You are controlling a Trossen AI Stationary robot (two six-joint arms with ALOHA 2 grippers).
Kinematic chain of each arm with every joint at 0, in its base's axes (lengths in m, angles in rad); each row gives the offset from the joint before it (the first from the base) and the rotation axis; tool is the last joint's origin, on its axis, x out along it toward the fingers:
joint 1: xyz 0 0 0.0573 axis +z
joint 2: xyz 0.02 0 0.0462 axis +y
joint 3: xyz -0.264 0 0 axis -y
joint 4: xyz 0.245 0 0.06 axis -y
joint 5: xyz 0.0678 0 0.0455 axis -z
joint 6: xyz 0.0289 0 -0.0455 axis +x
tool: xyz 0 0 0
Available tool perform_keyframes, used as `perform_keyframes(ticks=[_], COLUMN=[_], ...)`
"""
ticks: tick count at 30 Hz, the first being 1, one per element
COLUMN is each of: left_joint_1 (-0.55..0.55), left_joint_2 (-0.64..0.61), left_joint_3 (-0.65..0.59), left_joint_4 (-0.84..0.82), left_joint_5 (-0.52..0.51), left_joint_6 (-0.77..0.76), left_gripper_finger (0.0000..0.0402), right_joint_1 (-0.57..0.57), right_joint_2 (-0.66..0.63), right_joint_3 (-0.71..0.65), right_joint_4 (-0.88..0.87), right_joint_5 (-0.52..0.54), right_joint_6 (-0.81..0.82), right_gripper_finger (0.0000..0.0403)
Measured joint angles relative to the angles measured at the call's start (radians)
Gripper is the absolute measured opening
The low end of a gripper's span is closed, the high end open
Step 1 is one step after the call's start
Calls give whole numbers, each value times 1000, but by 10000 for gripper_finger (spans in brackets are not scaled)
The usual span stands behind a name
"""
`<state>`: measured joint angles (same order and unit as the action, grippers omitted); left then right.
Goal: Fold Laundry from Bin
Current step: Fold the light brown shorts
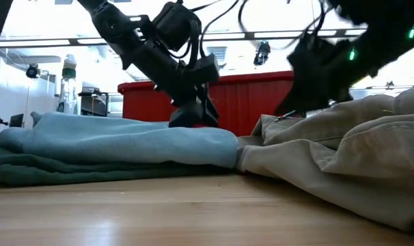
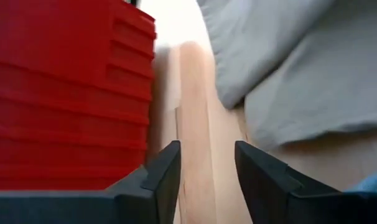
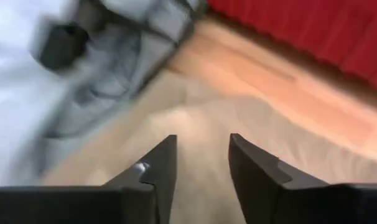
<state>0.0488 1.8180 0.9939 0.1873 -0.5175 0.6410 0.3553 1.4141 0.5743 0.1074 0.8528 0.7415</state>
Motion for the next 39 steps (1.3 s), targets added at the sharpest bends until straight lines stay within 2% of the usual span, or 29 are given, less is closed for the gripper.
perform_keyframes(ticks=[3,5,9,10,11,15,19,24,28,32,39], left_joint_1=[4,8,20,20,20,21,24,54,87,113,119], left_joint_2=[-22,-36,-26,-13,0,49,76,80,80,80,116], left_joint_3=[0,0,0,0,0,-1,1,15,37,43,45], left_joint_4=[1,4,37,55,62,69,72,110,113,122,191], left_joint_5=[18,119,564,648,691,650,610,554,609,691,659], left_joint_6=[-41,-86,-204,-228,-250,-308,-358,-575,-751,-880,-1000], left_gripper_finger=[147,152,152,150,148,134,120,116,130,153,193], right_joint_1=[-18,-25,-36,-39,-41,-44,-44,-44,-45,-38,-19], right_joint_2=[94,165,289,305,315,302,213,63,-72,-163,-121], right_joint_3=[-4,-5,-3,3,8,16,16,13,14,17,107], right_joint_4=[7,25,107,124,130,120,108,31,-60,-74,-129], right_joint_5=[-23,-47,-87,-85,-90,-91,-86,-115,-208,-370,-552], right_joint_6=[47,70,77,74,73,46,-39,-22,87,123,156], right_gripper_finger=[106,88,56,49,43,29,28,29,40,69,137])
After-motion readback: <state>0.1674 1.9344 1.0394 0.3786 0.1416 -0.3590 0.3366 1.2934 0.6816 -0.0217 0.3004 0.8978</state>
